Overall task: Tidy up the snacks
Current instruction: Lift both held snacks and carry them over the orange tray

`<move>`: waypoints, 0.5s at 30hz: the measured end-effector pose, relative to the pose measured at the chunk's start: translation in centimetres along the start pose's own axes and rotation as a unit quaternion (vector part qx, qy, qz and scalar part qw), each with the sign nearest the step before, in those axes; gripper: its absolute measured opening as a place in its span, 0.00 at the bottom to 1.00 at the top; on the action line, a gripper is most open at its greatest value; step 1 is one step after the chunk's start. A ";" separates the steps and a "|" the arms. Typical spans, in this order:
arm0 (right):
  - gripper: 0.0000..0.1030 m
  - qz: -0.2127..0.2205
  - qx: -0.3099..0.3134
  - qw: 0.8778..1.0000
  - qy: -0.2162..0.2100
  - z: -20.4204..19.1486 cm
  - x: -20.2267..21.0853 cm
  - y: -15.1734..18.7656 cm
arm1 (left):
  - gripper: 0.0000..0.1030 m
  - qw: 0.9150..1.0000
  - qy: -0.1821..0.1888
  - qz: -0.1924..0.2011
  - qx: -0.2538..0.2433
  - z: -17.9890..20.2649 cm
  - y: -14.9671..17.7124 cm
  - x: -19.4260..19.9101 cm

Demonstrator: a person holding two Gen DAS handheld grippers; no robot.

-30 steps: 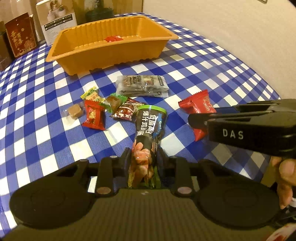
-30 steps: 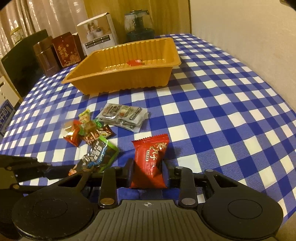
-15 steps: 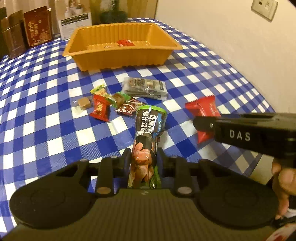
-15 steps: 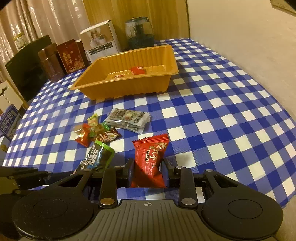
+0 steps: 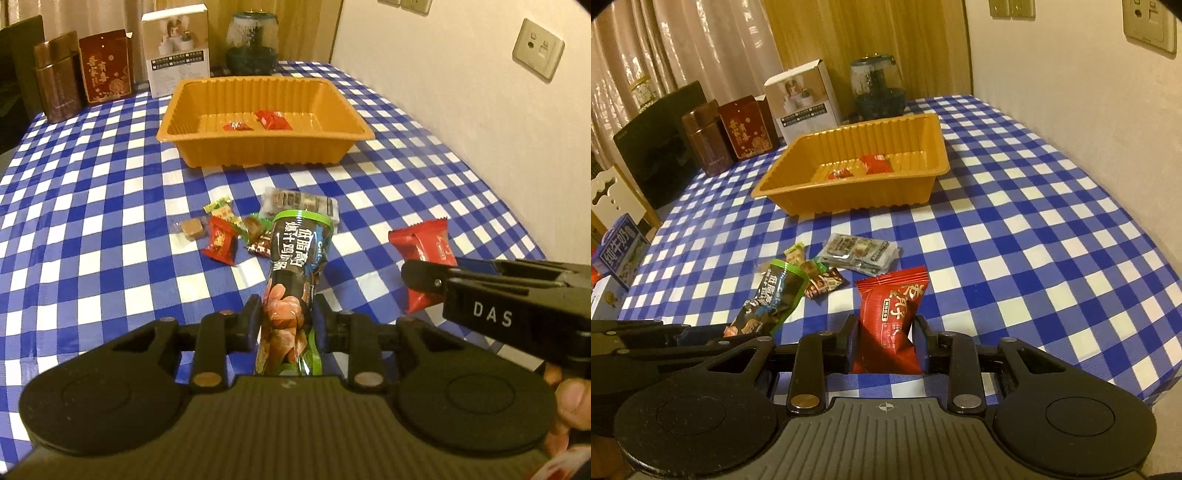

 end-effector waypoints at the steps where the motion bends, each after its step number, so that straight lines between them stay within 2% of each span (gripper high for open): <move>1: 0.30 0.001 0.000 1.000 0.000 0.0 0.2 -0.1 | 0.26 1.000 -0.001 0.001 0.001 0.0 -0.1 0.1; 15: 0.30 0.011 -0.002 1.000 -0.003 0.4 0.4 -1.8 | 0.26 1.000 0.000 0.011 0.006 0.2 -1.9 0.6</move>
Point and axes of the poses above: each gripper's, at about its wrist camera, not at the fingertips, and x roughly against the way its jaws point, z to its right, y to its underside, the point moved 7 cm from there along -x, roughly the way its jaws point, and after that the axes turned 4 degrees about -x, right-handed, at the moved point
